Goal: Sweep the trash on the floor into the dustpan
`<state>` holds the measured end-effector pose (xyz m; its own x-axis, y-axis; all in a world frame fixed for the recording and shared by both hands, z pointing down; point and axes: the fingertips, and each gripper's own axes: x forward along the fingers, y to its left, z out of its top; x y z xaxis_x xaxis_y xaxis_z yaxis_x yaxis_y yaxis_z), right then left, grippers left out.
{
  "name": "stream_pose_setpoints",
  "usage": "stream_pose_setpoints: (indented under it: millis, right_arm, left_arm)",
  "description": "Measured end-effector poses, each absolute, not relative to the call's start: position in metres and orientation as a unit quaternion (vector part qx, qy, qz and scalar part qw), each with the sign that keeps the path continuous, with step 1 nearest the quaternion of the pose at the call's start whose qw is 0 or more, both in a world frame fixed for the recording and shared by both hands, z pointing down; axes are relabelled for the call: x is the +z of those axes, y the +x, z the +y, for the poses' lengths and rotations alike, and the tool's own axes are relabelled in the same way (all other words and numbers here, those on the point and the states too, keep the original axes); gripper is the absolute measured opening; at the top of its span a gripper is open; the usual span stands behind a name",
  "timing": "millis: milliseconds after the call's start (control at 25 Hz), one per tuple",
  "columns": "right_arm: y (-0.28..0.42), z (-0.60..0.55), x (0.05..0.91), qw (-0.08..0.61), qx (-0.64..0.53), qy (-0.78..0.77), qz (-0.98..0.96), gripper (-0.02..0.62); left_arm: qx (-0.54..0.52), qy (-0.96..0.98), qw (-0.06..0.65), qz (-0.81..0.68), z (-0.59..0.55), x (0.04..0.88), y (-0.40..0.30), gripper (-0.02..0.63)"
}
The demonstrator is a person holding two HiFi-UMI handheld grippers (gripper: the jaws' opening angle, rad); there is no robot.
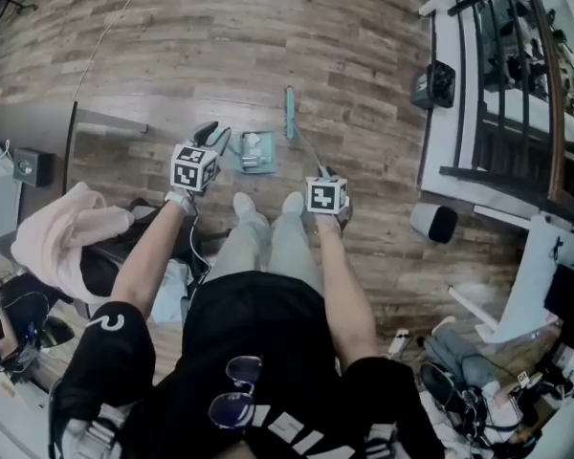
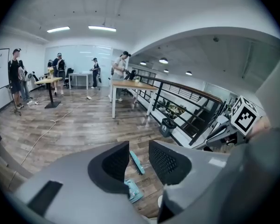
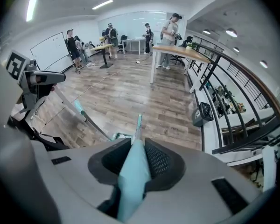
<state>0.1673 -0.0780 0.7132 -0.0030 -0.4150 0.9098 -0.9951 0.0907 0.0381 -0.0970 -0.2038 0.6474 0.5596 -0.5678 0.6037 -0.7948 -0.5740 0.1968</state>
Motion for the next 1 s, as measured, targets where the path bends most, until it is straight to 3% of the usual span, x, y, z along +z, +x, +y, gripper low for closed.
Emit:
stream_pose_setpoints:
  millis: [200,1000]
  right_arm:
    - [0.182,-0.09,0.669,0.391,0.318,0.581,-0.639,0.084]
    - [0.22,-0.101,0.567,0.342,0.254,0.587,-0.689,0.084]
  left_arm:
    - [0.214,0.857,0.214,-0.416,-0.188,0.598,-0.087,0.0]
    - [0.137,0.843,0.165,-0.494,-0.15,0.494,-0.113,-0.002]
